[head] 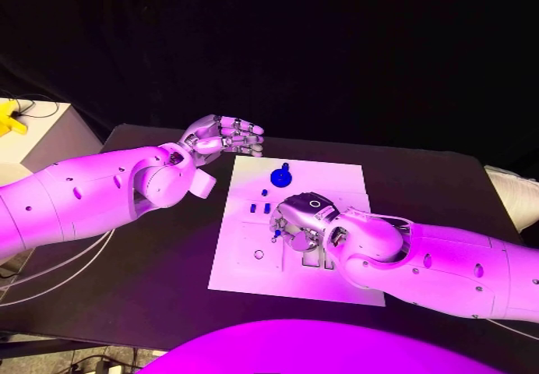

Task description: Assemble the parts on the task board

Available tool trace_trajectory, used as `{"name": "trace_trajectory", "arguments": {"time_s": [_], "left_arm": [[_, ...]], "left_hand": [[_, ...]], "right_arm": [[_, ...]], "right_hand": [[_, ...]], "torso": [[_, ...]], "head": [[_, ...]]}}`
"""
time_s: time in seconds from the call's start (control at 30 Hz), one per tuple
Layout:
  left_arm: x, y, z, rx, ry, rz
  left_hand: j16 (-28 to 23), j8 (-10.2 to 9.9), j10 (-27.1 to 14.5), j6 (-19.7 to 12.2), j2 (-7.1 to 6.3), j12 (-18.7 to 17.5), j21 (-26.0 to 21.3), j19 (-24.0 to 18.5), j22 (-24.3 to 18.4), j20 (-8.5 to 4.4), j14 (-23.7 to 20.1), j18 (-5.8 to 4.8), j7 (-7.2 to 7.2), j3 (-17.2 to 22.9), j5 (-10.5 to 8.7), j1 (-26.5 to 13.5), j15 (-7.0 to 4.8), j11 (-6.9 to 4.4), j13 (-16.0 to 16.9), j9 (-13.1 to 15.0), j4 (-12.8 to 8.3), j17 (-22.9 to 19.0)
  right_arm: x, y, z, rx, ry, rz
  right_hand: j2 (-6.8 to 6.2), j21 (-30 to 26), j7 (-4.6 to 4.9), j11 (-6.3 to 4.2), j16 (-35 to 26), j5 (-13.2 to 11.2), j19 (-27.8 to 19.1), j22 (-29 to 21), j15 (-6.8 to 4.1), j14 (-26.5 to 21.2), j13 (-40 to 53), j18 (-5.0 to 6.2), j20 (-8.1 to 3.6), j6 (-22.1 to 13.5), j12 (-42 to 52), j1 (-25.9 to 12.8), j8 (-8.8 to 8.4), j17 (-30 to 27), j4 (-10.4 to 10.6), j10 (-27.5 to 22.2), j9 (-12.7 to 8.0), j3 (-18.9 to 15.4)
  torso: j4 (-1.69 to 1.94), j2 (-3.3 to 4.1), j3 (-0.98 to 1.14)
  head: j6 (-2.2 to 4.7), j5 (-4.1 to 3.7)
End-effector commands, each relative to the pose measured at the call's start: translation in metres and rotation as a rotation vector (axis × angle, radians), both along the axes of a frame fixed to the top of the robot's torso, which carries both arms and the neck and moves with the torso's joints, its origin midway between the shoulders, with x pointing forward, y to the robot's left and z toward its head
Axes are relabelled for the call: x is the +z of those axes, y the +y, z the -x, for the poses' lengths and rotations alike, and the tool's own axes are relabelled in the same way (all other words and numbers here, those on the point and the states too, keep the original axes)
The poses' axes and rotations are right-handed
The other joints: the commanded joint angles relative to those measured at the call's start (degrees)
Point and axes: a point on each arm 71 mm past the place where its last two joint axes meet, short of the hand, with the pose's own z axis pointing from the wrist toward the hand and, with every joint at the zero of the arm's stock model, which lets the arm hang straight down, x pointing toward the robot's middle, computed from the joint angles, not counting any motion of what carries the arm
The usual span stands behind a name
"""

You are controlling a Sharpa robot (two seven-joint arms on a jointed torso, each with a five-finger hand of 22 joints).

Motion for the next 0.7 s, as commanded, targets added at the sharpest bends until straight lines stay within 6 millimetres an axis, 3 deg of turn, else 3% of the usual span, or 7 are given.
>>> {"name": "trace_trajectory", "arguments": {"time_s": [0.03, 0.7], "left_arm": [[0.0008, -0.0011, -0.0002, 0.001, 0.001, 0.013], [0.0006, -0.0012, 0.0, -0.003, 0.005, 0.013]], "left_hand": [[-0.21, -0.25, 0.24, 0.09, -0.03, -0.26, -0.29, 0.49, -0.04, 0.1, 0.54, 0.69, 0.3, -0.42, 0.2, 0.27, 0.05, 0.19, 0.08, -0.06, 0.02, 0.02], [-0.25, -0.27, 0.23, 0.09, -0.05, -0.26, -0.35, 0.54, -0.11, 0.1, 0.59, 0.69, 0.35, -0.46, 0.19, 0.23, 0.04, 0.2, 0.08, -0.07, 0.04, 0.03]], "right_arm": [[-0.0011, 0.0011, 0.0014, 0.004, -0.012, 0.026], [-0.0079, 0.0061, 0.0062, 0.013, 0.005, 0.033]], "right_hand": [[0.33, 0.34, 0.17, -0.2, 0.32, 0.24, 0.48, 0.1, -0.2, 1.97, 0.04, -0.85, -0.02, 0.11, 0.07, -0.45, 0.35, -0.02, 0.06, -0.04, 0.08, 0.38], [0.3, 0.49, 0.18, -0.19, 0.37, 0.3, 0.47, 0.28, -0.18, 1.96, 0.03, -0.87, 0.0, 0.1, 0.07, -0.55, 0.38, 0.01, 0.02, -0.02, 0.13, 0.42]], "torso": [[0.06, 0.02, -0.03], [0.09, 0.02, -0.05]], "head": [[0.0, 0.01], [0.0, 0.31]]}}
